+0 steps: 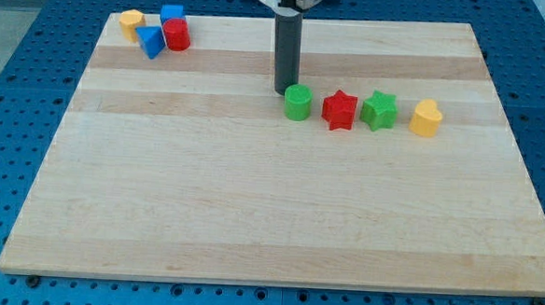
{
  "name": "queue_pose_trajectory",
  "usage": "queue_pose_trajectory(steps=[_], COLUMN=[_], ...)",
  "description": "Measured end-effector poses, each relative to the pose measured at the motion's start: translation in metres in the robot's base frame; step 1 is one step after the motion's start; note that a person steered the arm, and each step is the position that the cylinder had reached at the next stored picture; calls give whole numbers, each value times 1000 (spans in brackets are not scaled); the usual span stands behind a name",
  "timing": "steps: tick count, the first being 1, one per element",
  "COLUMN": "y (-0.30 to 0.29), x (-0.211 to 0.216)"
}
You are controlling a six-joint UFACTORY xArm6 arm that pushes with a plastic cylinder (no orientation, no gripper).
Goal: Place your arm at the top center of teh board
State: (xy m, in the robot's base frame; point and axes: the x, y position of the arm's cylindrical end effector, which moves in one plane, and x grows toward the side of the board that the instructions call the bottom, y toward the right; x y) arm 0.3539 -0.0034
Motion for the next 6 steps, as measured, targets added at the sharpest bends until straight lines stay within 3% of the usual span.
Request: queue_pose_trajectory(steps=[4, 6], y=[0, 0], x=[1, -48])
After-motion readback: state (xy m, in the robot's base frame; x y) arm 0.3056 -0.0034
